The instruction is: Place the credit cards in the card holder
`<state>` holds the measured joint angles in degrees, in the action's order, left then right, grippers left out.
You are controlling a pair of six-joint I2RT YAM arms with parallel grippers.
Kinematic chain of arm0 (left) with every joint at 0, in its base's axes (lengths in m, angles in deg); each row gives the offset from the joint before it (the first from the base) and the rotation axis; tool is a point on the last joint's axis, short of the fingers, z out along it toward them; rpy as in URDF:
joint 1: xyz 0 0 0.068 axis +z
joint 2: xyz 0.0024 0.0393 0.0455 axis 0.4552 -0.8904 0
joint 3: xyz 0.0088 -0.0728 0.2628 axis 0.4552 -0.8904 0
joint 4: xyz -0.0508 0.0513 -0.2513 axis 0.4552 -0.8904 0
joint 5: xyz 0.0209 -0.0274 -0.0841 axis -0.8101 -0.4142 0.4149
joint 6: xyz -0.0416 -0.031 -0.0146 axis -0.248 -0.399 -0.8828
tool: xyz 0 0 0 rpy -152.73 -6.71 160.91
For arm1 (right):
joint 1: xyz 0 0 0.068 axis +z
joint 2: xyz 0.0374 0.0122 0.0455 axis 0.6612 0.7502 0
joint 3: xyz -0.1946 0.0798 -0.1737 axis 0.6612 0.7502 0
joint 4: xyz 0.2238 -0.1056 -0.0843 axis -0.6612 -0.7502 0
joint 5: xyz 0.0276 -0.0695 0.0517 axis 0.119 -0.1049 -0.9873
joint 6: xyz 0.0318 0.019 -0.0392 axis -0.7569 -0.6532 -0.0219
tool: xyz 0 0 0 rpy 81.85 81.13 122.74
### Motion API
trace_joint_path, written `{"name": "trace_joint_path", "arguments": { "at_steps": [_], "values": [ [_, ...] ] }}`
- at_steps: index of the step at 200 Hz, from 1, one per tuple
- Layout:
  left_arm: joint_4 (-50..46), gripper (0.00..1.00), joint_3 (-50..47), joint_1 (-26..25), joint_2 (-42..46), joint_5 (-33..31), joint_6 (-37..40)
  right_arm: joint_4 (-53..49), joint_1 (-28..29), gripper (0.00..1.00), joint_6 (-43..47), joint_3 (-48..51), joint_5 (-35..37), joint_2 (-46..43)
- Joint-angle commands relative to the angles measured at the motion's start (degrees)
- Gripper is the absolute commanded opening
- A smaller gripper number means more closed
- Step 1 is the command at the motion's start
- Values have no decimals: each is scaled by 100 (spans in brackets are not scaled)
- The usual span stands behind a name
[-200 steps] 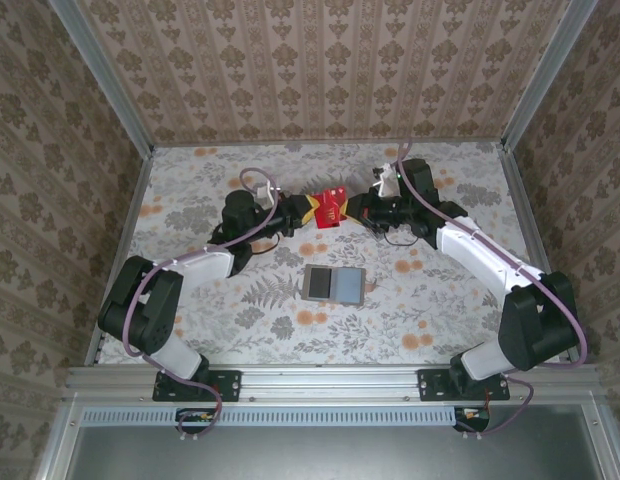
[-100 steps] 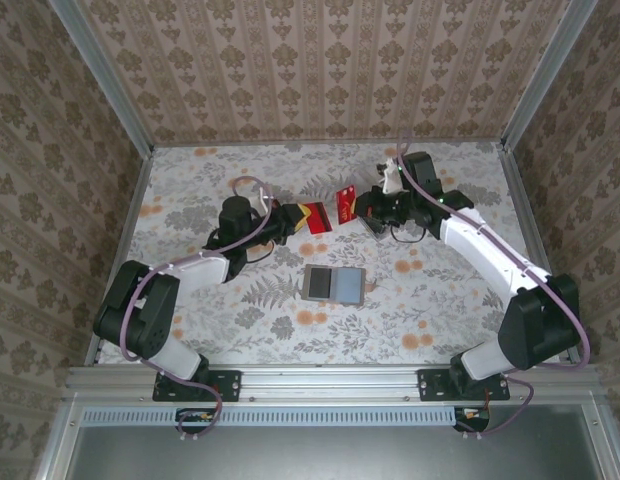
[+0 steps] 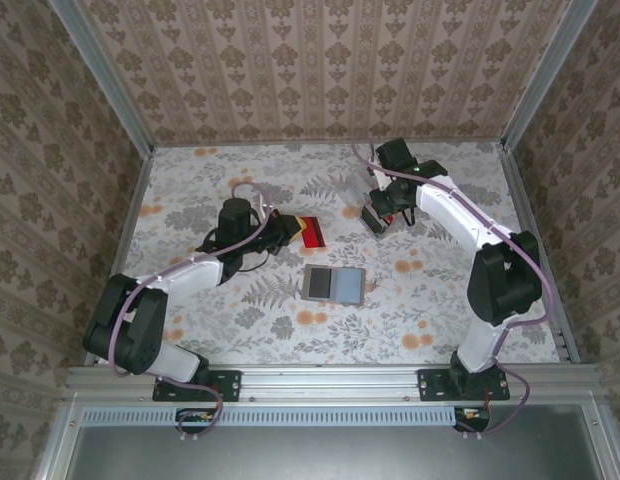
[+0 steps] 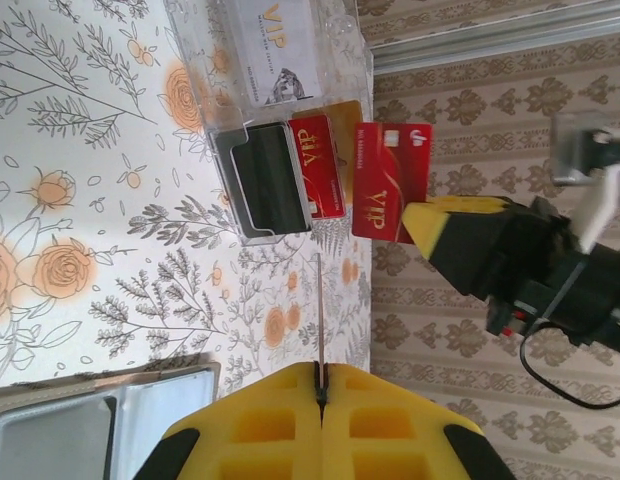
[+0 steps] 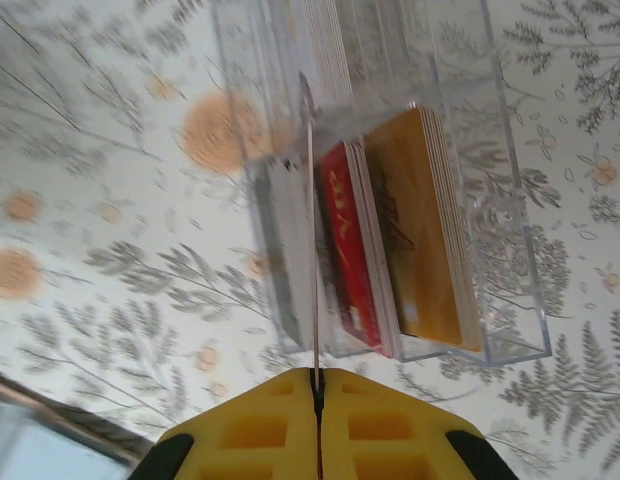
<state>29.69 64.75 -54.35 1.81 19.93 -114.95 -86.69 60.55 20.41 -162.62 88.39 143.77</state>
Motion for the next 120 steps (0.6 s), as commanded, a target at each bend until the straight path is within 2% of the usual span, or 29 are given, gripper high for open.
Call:
{"name": "trace_joint_path", "arguments": {
  "at_steps": [1, 70, 120],
  "values": [
    [-387, 1, 115, 46, 204, -76, 389, -308, -18, 8, 694, -307, 535, 217],
    [-391, 1, 88, 46, 217, -66, 393, -29, -16, 8, 1083, -418, 599, 724],
    [-391, 1, 71, 46, 194, -75, 377, 168, 8, 8, 1113, -145, 528, 853]
  ]
}}
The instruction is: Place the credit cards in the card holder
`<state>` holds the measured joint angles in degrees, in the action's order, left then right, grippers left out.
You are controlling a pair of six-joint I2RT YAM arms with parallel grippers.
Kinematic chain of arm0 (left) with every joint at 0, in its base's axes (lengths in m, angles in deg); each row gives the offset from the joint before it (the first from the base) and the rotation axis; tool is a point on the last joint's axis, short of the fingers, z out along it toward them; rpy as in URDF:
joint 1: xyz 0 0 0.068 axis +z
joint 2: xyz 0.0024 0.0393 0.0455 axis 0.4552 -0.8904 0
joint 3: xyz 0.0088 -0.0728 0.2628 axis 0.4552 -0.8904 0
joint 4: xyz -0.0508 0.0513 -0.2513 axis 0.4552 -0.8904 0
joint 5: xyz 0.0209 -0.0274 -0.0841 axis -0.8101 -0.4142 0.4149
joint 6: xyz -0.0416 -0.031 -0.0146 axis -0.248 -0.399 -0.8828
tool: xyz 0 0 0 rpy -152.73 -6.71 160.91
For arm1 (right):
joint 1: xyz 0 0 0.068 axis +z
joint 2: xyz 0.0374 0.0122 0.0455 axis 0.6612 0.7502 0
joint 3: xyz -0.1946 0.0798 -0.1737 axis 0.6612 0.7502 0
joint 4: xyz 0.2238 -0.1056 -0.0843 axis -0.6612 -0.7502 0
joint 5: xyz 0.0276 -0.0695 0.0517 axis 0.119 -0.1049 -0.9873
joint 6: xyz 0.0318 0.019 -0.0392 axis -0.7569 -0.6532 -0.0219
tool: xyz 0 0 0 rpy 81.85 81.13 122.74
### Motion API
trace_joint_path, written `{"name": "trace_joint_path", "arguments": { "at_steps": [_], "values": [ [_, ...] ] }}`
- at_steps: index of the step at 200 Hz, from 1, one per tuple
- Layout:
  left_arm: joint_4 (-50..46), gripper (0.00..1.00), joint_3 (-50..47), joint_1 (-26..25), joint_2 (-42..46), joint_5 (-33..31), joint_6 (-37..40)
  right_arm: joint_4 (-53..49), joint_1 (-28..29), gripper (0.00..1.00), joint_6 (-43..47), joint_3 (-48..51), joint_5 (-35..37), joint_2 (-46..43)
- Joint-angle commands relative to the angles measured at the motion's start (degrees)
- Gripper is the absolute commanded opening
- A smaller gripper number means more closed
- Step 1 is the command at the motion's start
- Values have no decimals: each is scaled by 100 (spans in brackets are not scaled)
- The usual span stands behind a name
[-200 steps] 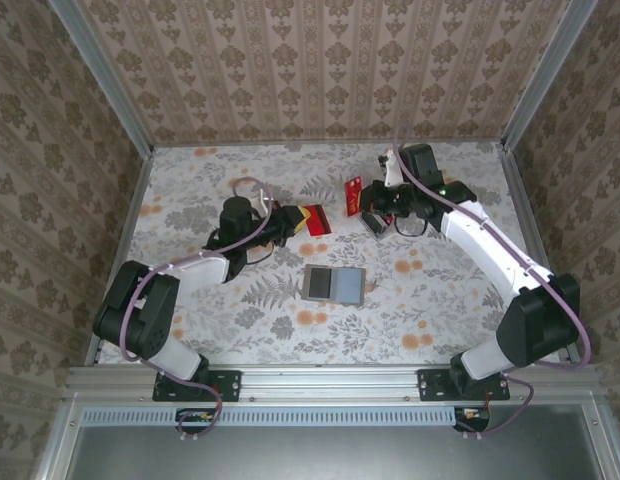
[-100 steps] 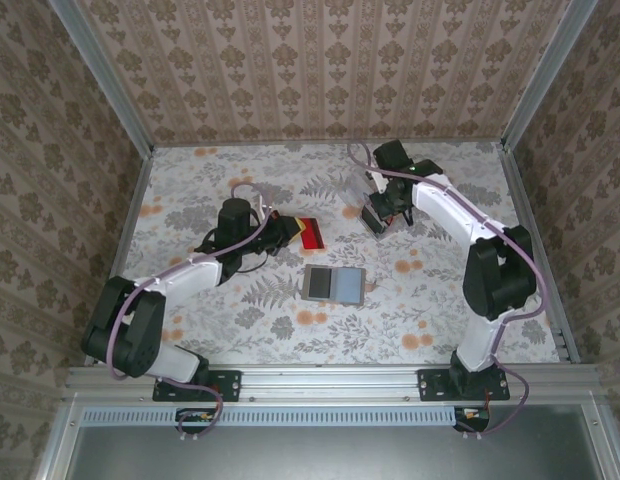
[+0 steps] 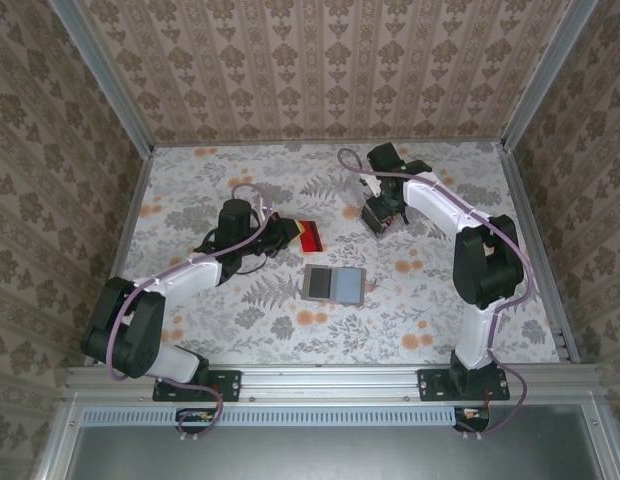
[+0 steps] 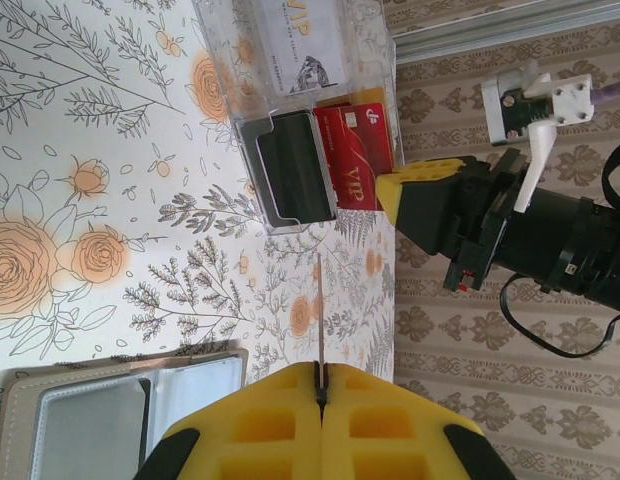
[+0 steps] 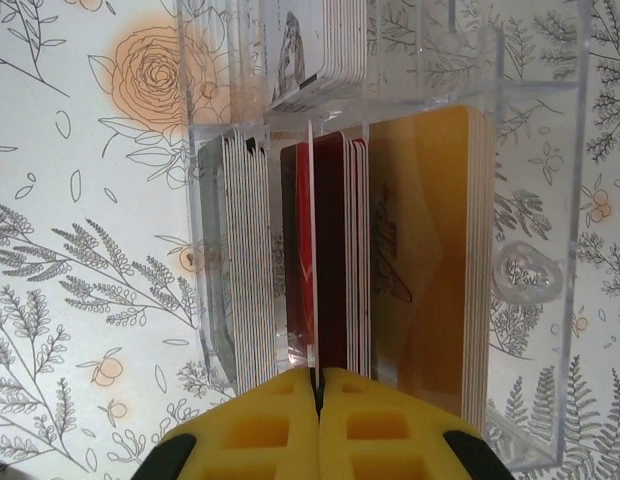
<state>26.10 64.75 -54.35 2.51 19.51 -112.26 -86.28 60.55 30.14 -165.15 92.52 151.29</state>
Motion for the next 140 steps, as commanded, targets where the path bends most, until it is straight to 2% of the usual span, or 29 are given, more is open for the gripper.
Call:
{"name": "trace_joint_path", "arguments": {
  "at_steps": [1, 48, 99, 140],
  "values": [
    [-27, 1, 71, 46, 119, -32, 110, 129, 8, 8, 140, 112, 111, 106],
    [1, 1, 95, 46, 79, -14, 87, 71, 197, 5, 74, 291, 43, 308],
    [-11, 1, 69, 53, 97, -33, 77, 211, 361, 6, -312, 557, -885, 64],
    [-25, 1, 84, 46, 102, -23, 78, 222, 617, 6, -713, 573, -1116, -18]
  ]
}}
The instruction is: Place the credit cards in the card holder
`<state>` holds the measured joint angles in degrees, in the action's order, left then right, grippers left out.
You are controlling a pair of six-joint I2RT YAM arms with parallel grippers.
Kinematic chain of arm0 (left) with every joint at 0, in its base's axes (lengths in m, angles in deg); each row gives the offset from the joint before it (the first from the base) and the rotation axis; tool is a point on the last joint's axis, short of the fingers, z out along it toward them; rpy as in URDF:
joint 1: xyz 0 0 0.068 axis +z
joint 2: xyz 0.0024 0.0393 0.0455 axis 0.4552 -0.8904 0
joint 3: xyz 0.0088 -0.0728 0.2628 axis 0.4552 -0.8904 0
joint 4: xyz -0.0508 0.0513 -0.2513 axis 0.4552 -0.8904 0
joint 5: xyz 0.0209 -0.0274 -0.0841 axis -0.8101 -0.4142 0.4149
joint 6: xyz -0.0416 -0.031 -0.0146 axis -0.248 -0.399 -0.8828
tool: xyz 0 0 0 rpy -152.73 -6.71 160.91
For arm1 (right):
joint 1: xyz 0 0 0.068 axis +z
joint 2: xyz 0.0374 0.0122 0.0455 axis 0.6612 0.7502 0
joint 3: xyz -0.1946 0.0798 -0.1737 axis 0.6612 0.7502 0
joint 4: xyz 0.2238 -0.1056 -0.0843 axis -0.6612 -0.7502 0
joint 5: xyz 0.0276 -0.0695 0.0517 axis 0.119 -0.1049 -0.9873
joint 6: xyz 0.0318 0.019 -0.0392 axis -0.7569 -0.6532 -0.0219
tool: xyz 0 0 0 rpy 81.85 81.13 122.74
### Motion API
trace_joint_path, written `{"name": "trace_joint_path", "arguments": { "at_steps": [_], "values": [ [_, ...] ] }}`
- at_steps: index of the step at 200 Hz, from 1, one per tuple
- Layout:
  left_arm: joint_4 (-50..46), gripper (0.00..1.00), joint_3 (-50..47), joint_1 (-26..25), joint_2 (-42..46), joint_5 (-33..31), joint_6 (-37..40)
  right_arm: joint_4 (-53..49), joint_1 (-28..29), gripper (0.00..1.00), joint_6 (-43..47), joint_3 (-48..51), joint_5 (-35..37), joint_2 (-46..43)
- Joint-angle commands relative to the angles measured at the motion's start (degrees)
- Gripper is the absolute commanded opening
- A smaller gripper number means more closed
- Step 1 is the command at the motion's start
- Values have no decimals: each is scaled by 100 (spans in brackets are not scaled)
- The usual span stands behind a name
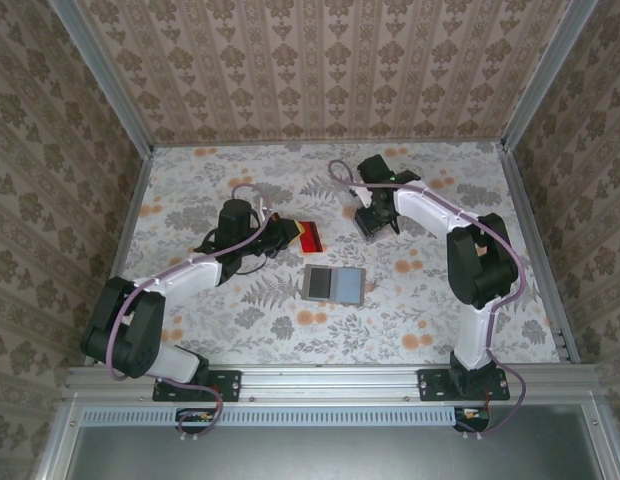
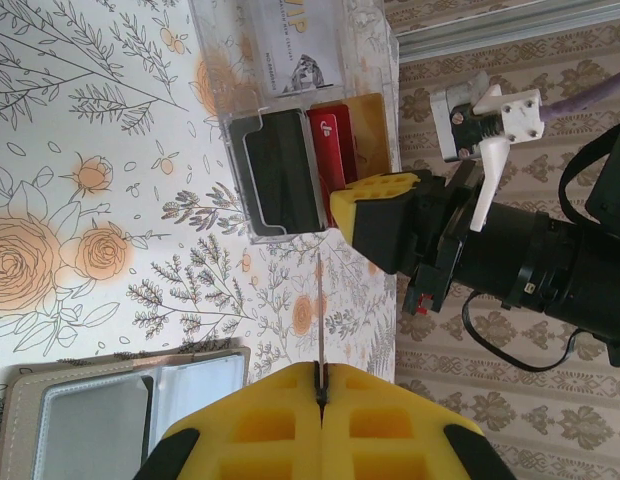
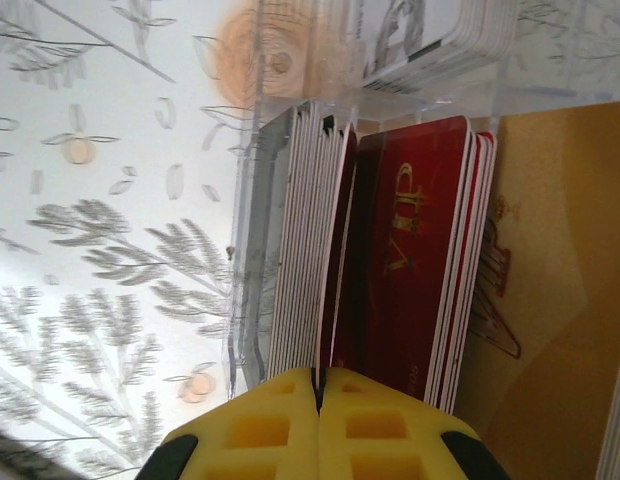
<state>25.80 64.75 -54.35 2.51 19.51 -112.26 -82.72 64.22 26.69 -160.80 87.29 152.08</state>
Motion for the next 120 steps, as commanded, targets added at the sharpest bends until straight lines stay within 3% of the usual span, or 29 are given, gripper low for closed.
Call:
{"name": "trace_joint_path", "arguments": {
  "at_steps": [1, 48, 75, 120],
  "values": [
    [3, 1, 86, 46, 99, -23, 77, -140, 258, 6, -381, 138, -597, -98],
    [8, 1, 97, 46, 114, 3, 77, -117, 459, 12, -1077, 89, -303, -222],
    [-23, 1, 97, 46, 138, 26, 94, -259, 459, 24, -1116, -2, 66, -231],
    [-22, 1, 106, 46, 149, 5, 94, -193, 477, 28, -1242, 24, 102, -616]
  ]
}}
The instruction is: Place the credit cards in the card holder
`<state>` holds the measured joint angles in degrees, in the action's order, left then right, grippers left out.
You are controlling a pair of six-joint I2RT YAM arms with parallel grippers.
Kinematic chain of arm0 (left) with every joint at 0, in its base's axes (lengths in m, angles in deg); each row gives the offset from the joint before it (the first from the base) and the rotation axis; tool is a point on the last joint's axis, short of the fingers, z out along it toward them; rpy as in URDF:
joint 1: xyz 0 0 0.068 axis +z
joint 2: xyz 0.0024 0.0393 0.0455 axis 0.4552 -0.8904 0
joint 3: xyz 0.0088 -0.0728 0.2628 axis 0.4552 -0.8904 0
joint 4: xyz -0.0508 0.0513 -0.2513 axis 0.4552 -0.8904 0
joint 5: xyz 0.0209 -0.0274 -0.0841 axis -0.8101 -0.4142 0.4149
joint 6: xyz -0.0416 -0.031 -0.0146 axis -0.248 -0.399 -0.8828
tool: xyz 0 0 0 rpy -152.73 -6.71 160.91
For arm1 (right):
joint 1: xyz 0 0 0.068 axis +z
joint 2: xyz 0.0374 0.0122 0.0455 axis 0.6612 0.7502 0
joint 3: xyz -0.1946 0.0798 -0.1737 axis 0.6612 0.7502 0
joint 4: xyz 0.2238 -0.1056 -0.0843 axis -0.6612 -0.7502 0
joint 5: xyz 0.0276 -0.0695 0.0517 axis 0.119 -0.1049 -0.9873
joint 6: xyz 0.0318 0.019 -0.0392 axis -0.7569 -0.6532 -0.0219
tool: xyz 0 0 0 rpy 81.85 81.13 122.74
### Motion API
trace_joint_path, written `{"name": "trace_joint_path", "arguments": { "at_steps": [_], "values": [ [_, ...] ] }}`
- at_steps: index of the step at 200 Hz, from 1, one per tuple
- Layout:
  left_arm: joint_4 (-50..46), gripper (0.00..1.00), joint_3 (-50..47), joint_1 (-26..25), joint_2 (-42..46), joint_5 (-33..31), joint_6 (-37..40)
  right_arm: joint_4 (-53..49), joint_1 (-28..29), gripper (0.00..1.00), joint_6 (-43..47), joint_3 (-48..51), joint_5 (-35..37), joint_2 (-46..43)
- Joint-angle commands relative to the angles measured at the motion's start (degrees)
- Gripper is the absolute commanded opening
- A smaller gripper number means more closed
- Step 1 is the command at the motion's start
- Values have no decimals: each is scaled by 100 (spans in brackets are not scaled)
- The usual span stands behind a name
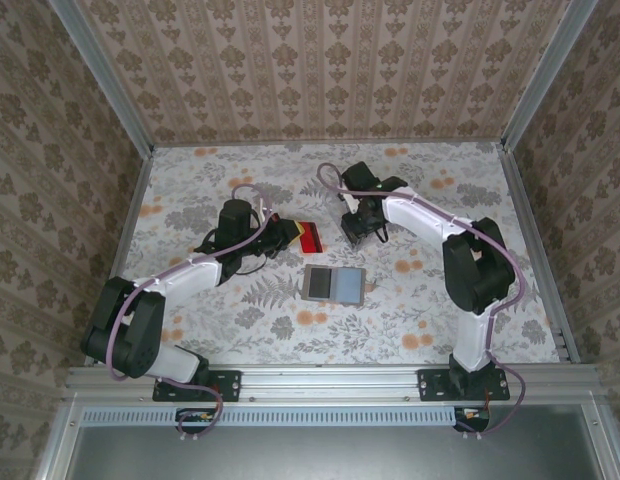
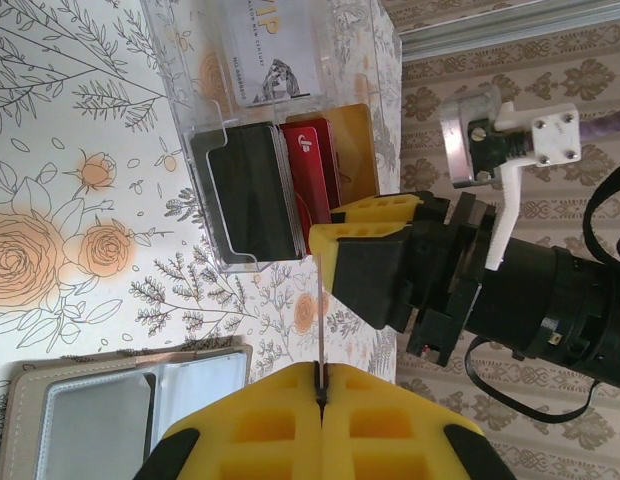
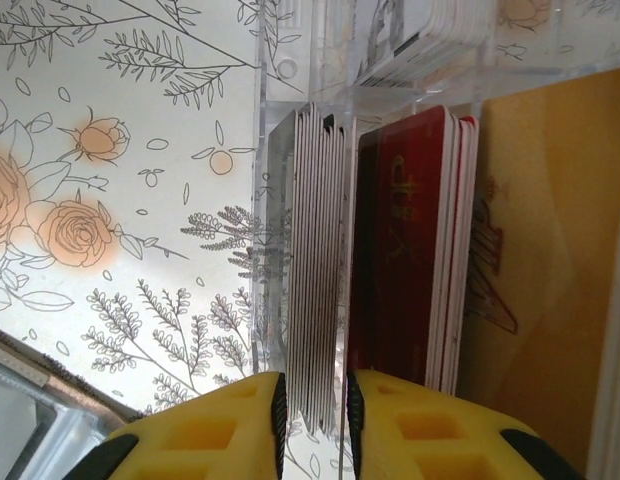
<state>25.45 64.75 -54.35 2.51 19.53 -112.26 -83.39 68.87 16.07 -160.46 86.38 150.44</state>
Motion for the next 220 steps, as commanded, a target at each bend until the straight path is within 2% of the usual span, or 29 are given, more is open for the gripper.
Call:
{"name": "trace_joint_path", "arguments": {
  "at_steps": [1, 55, 77, 96, 120, 135, 168, 220],
  "values": [
    [16, 1, 106, 46, 149, 2, 94, -128, 11, 28, -182, -11, 199, -461],
    [92, 1, 165, 35, 131, 84, 125, -199, 38, 29, -403, 29, 490, -962],
    [235, 1, 175, 20, 140, 165, 154, 162, 4, 33, -1057, 423, -103, -1631],
    [351, 1, 205, 20, 88, 242, 157, 758, -33, 36, -1674, 878, -1317, -2085],
    [441, 1, 283, 20, -16, 291, 151, 1457, -16, 39, -2590, 1409, -2409, -2257],
    [552, 2, 307, 11, -73, 490, 112, 1513, 16, 38, -3000, 1601, -2320, -2300],
    [659, 2, 367, -39, -155, 641, 151, 1919, 140, 39, -3363, 2020, -2585, -2384],
    [961, 2, 413, -112, -284, 836, 29, 2700, 172, 47, -3833, 2309, -3247, -2390]
  ]
}}
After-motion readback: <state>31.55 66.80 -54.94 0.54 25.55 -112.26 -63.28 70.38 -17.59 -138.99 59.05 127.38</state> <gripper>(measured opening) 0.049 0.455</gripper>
